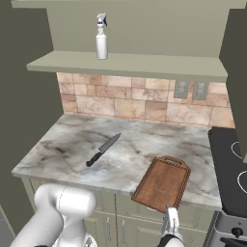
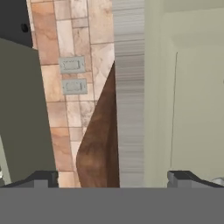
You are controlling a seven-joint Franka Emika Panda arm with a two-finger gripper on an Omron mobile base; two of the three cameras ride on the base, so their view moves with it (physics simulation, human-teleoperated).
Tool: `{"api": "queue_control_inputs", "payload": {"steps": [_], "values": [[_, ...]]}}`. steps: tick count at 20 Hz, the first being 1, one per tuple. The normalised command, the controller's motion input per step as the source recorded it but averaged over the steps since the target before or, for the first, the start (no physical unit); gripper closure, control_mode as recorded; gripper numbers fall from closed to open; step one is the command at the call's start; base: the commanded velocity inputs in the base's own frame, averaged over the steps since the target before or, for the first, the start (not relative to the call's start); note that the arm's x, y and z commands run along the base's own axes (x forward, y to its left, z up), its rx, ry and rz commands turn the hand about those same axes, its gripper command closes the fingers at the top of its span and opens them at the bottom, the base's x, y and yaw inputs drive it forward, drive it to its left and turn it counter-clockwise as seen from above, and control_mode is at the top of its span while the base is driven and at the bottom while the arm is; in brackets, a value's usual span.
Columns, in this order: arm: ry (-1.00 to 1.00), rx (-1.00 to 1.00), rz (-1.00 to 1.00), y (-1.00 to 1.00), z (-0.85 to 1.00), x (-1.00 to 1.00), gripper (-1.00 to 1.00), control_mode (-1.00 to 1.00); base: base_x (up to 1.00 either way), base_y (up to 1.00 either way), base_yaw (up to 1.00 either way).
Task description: Move the cutting board and knife to the sink. Then move spray from the cabinet to the counter.
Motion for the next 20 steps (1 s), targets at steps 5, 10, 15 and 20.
{"api": "queue_control_inputs", "payload": {"steps": [5, 10, 15, 20], "values": [[0.00, 0.00, -0.13, 0.00, 0.14, 0.00, -1.00, -1.00, 0.00, 0.00, 0.00], [0.00, 0.00, -0.11, 0.01, 0.15, 0.00, -1.00, -1.00, 0.00, 0.00, 0.00], [0.00, 0.00, -0.08, 0.02, 0.12, 0.00, -1.00, -1.00, 0.00, 0.00, 0.00], [0.00, 0.00, -0.06, 0.00, 0.06, 0.00, -1.00, -1.00, 0.00, 0.00, 0.00]]}}
